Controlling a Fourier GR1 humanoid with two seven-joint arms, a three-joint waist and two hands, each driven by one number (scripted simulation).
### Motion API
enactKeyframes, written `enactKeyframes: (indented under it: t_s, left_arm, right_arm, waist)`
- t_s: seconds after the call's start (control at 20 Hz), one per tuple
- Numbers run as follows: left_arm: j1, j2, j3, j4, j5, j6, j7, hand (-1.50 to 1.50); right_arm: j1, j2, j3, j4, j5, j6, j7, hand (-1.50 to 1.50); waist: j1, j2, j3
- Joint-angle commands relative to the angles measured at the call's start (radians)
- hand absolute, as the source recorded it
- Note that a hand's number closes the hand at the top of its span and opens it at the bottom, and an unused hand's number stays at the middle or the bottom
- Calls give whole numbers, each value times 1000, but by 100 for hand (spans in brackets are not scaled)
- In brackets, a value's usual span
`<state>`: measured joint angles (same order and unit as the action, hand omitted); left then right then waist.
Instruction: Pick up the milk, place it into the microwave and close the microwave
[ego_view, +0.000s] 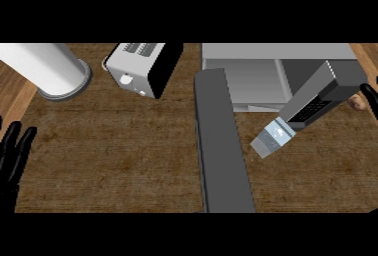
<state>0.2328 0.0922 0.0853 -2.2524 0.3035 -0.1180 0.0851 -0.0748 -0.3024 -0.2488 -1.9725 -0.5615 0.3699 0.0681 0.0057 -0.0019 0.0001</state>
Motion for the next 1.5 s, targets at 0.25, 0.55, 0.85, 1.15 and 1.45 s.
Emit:
enactKeyframes:
  t_s: [0.25,0.55,0.85,1.15,1.45]
  left_arm:
    - [258,-56,6,-181,45,-114,-29,-150]
    - [314,-35,118,-191,151,-185,-60,-150]
    - [327,-16,180,-190,220,-216,-44,-150]
    - [401,-44,174,-226,231,-269,-57,-150]
    - [485,-54,233,-232,278,-339,-106,-150]
  right_arm:
    - [80,41,2,96,145,72,-111,-150]
    - [14,79,23,291,289,25,-195,-150]
    - [12,95,23,479,421,-5,-351,-150]
    - [-23,92,29,750,526,-14,-530,-150]
    - [-89,71,30,965,605,-48,-663,-150]
  waist:
    - [4,0,0]
    - [16,0,0]
    - [11,2,1]
    - [23,3,2]
    - [28,2,1]
